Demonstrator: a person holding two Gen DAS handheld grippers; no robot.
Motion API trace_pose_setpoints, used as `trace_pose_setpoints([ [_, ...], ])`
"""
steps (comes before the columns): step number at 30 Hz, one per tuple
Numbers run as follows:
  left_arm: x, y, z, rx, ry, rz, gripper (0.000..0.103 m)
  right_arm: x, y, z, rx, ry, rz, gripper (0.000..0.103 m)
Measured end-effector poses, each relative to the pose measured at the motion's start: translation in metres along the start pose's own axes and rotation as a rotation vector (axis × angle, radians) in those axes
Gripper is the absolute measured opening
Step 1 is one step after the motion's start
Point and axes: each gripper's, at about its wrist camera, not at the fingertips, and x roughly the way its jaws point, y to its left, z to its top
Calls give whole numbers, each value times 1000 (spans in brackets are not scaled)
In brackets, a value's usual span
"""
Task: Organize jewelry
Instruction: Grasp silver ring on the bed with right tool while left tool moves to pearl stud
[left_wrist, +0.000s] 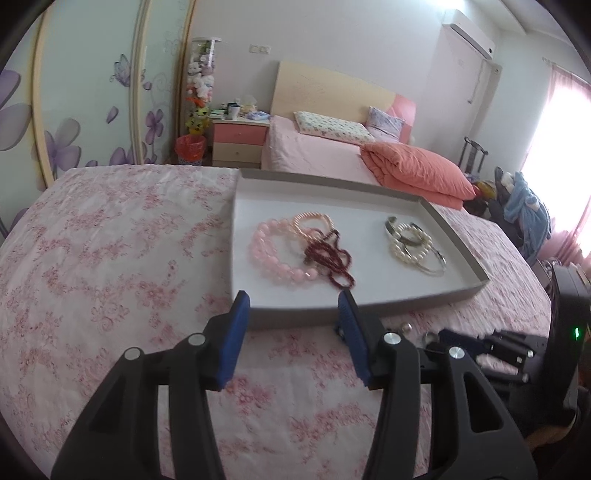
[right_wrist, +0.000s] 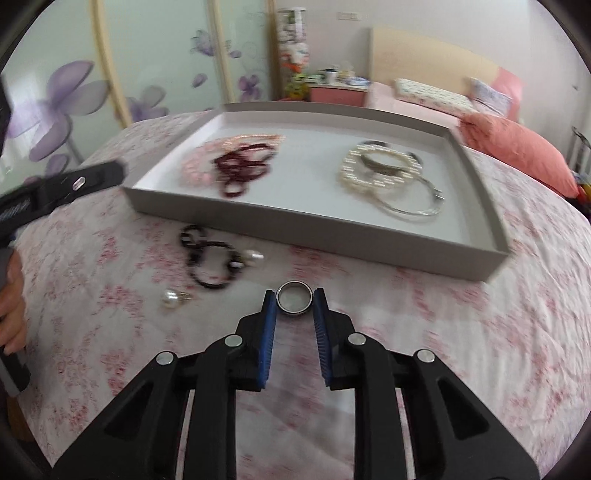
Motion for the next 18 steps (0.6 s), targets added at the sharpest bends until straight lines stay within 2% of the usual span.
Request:
trace_pose_setpoints([
  [8, 2, -35, -25, 88, 80, -93, 55, -12, -50, -11, 176, -12, -155, 22],
  [13, 8, -59, -40, 157, 127, -118, 55, -17, -59, -18, 206, -15, -164, 22],
  [18, 23, -73, -50, 205, 172, -74, 55, -17, -60, -20, 203, -14, -166, 22],
])
